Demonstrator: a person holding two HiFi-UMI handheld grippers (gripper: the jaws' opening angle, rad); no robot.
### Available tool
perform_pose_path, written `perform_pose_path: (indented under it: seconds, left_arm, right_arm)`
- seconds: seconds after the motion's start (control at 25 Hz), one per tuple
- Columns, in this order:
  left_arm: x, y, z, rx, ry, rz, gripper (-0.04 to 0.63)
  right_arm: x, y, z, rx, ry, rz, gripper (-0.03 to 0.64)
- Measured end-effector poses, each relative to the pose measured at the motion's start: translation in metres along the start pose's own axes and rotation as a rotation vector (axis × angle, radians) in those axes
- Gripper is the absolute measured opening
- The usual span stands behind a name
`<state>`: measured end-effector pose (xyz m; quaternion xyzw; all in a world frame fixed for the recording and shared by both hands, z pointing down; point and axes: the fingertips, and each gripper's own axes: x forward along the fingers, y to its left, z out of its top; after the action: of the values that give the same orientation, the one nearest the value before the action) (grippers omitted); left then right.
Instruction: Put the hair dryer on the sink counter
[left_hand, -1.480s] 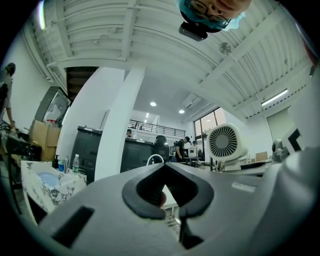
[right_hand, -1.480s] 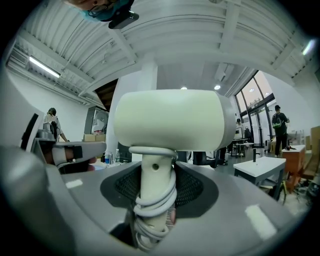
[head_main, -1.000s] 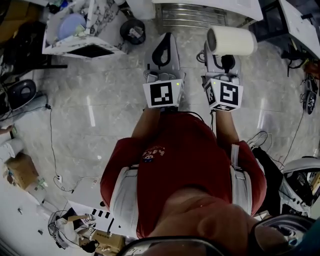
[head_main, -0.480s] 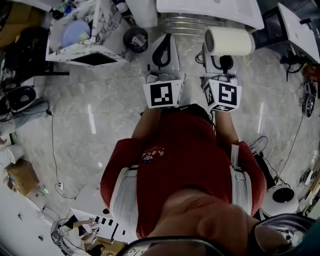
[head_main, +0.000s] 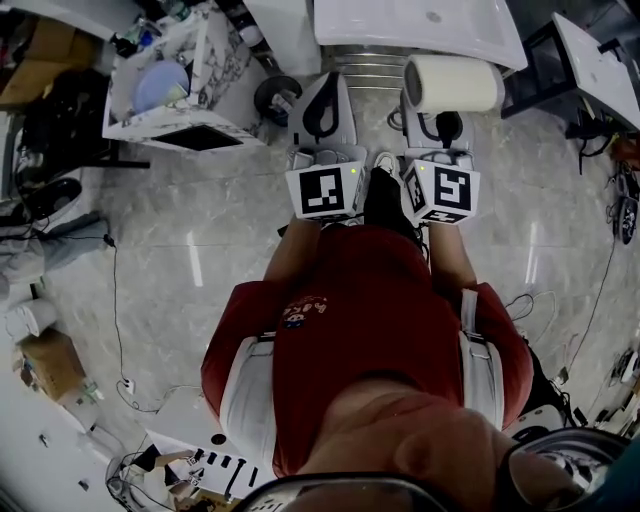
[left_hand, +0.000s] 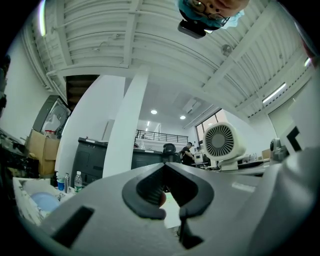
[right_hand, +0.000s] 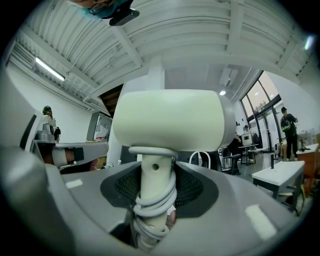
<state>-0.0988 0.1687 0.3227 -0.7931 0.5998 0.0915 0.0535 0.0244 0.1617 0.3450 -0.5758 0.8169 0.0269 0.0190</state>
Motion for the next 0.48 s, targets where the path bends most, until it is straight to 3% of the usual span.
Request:
perform_pose_path:
  seconds: [0.48]
  left_arm:
    - [0.06, 0.001, -0.01, 0.027, 0.013, 0.015, 0.001]
  right_arm:
    - [0.056, -0.036, -0.001, 0.017, 0.001, 0.019, 0.186]
